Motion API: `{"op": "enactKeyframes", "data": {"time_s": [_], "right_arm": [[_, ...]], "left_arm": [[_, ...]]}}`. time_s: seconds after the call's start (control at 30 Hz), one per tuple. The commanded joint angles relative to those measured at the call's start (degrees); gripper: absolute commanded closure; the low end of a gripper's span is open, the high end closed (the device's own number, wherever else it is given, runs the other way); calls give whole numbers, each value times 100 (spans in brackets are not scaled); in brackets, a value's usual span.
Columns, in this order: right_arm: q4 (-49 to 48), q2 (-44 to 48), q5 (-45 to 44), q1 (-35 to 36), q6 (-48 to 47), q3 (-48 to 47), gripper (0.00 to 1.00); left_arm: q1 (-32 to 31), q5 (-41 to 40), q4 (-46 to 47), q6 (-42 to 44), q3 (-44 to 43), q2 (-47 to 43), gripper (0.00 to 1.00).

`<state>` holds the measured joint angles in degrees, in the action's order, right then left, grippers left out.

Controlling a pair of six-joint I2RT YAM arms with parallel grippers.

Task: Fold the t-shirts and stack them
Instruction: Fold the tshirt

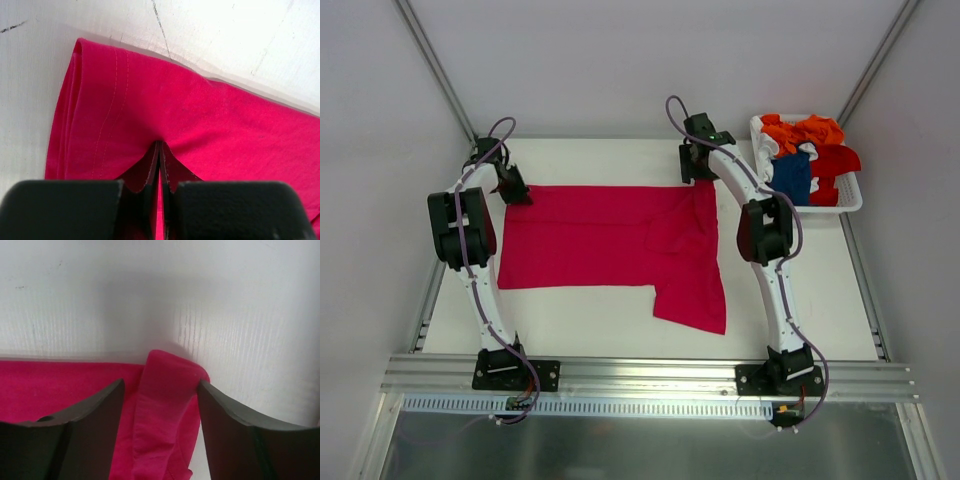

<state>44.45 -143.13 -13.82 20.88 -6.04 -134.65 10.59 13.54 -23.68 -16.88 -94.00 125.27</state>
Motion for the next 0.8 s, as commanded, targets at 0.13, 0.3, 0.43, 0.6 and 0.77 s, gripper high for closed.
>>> {"op": "enactKeyframes", "data": {"time_s": [0.13, 0.3, 0.43, 0.6, 0.77], "right_arm": [[222, -83, -524, 83, -204, -202, 53], [222, -206, -394, 82, -283, -281, 45], [240, -268, -454, 144, -319, -281, 21], [187, -286, -779, 197, -371, -307, 30], [187, -198, -1113, 144, -380, -290, 50]], "left_arm": [[40, -123, -339, 62, 22, 234, 100], [40, -88, -339, 80, 4, 252, 100], [48, -62, -339, 89, 4, 243, 100], [48, -45, -339, 98, 4, 243, 100], [57, -106, -330, 150, 30, 182, 100]]}}
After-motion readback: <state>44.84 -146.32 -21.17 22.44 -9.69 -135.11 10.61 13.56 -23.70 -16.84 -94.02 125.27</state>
